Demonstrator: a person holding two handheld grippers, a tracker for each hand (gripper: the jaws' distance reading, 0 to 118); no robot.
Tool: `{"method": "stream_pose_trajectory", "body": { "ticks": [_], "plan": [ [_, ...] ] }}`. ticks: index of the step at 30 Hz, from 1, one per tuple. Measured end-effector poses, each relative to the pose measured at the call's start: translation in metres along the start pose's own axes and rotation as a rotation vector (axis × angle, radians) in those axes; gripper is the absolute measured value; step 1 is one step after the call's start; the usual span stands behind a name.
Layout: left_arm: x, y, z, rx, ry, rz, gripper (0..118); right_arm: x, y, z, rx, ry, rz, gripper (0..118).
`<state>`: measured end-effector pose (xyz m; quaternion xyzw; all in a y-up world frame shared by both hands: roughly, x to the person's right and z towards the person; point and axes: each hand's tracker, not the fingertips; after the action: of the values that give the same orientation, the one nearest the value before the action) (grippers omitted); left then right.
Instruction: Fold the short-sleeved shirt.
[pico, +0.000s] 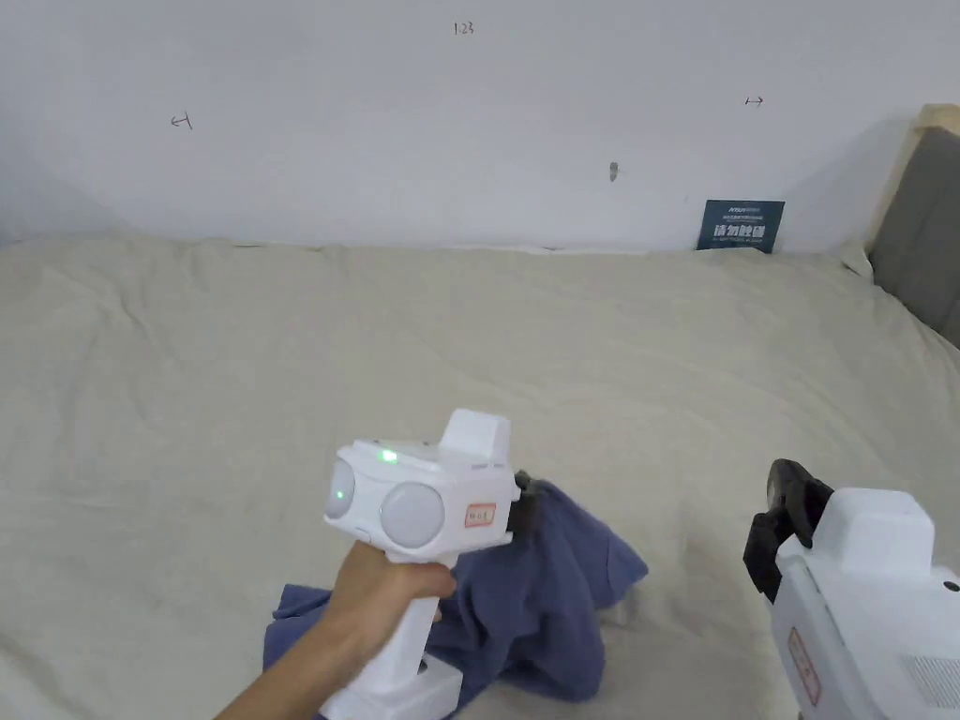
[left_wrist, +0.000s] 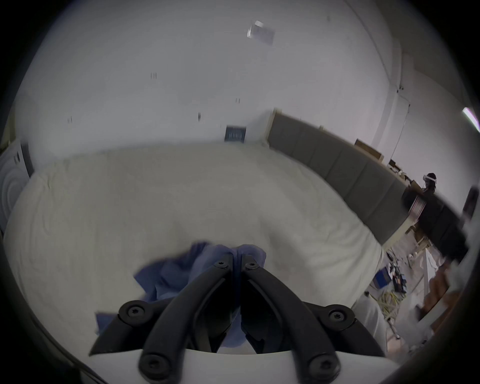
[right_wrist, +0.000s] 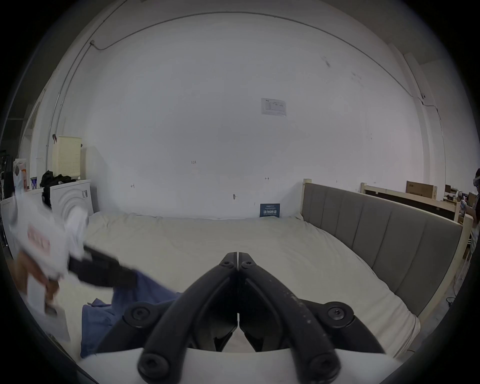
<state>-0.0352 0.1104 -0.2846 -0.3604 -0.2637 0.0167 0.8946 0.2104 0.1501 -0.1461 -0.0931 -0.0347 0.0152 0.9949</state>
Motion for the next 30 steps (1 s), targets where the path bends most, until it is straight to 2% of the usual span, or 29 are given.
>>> {"method": "stream_pose_trajectory", "body": {
  "ticks": [8, 14, 16, 17, 20, 21, 25, 30],
  "plan": [
    [-0.023, -0.081, -0.061, -0.241, 0.073, 0.032, 5, -0.013, -0.013, -0.008, -0.039, 0.027, -0.012, 1],
    [-0.025, -0.101, -0.081, -0.270, 0.113, 0.048, 6, -0.021, -0.018, -0.010, -0.058, 0.046, -0.006, 1],
    [-0.020, -0.097, -0.075, -0.250, 0.121, 0.050, 18, -0.022, -0.017, -0.008, -0.059, 0.047, -0.002, 1],
    [-0.017, -0.094, -0.069, -0.232, 0.115, 0.043, 32, -0.022, -0.015, -0.008, -0.057, 0.048, 0.000, 1],
    [-0.003, -0.082, -0.038, -0.149, 0.142, 0.041, 101, -0.021, -0.009, -0.004, -0.043, 0.045, 0.006, 1],
    [-0.002, -0.077, -0.028, -0.115, 0.145, 0.051, 118, -0.021, -0.007, -0.002, -0.038, 0.044, 0.005, 1],
    [-0.009, -0.054, 0.025, 0.071, 0.143, 0.087, 115, -0.021, 0.004, 0.006, -0.007, 0.041, 0.007, 1],
    [-0.025, -0.042, 0.088, 0.324, 0.285, 0.081, 115, -0.023, 0.017, 0.014, 0.029, 0.038, 0.007, 1]
  ]
}}
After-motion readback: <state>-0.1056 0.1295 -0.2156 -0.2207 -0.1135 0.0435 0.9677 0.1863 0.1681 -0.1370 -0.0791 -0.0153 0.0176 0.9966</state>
